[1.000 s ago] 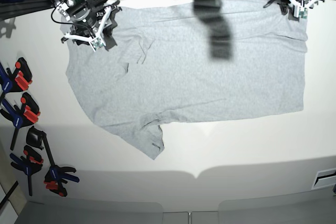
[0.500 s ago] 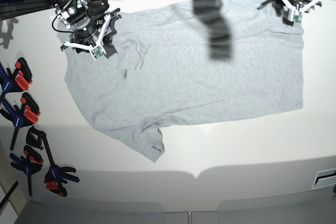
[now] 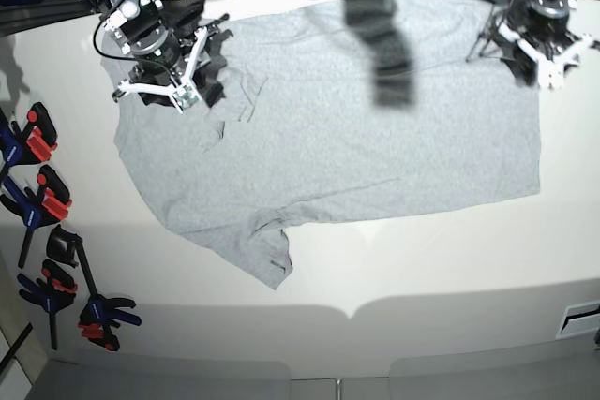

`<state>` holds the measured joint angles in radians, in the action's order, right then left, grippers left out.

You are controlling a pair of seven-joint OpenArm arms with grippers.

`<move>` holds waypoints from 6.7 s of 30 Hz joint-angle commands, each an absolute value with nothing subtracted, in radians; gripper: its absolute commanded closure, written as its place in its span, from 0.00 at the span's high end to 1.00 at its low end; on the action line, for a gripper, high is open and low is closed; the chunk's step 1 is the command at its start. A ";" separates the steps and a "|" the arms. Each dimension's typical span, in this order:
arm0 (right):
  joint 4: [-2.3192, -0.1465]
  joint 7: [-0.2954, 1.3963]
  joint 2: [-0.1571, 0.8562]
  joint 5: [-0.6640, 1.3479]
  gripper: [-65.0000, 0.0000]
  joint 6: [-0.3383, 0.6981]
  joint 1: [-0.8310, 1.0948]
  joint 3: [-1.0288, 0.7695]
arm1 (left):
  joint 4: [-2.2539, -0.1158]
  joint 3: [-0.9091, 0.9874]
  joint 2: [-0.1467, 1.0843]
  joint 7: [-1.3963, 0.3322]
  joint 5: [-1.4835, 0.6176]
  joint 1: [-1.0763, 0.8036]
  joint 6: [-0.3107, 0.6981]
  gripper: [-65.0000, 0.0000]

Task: Fold the T-shirt properly
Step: 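Release the shirt and move the left gripper to the shirt's side edge, then reach the right gripper down to the shirt's hem corner and grasp it, then grasp the hem corner near the left gripper and lift both corners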

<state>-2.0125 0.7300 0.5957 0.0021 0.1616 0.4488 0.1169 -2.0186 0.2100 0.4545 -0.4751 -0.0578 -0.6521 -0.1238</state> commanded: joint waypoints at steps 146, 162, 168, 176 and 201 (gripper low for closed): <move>-0.637 0.499 0.356 -0.049 0.40 0.206 -0.746 0.110 | -0.282 0.216 0.562 -0.659 -0.667 0.612 0.622 0.00; -0.430 0.498 0.373 0.161 0.40 0.461 -0.746 0.110 | -0.282 0.216 0.563 -0.659 -0.686 0.612 0.622 0.00; -0.430 0.496 0.371 0.161 0.00 0.439 -0.748 0.110 | -0.282 0.216 0.563 -0.656 -0.686 0.613 0.622 0.00; -0.457 0.474 0.371 0.161 0.00 0.403 -0.770 0.110 | -0.282 0.216 0.563 -0.592 -0.682 0.618 0.622 0.00; -0.702 0.640 0.374 0.213 0.00 0.423 -0.769 0.110 | -0.850 0.216 0.563 -0.623 -0.564 0.423 0.497 0.00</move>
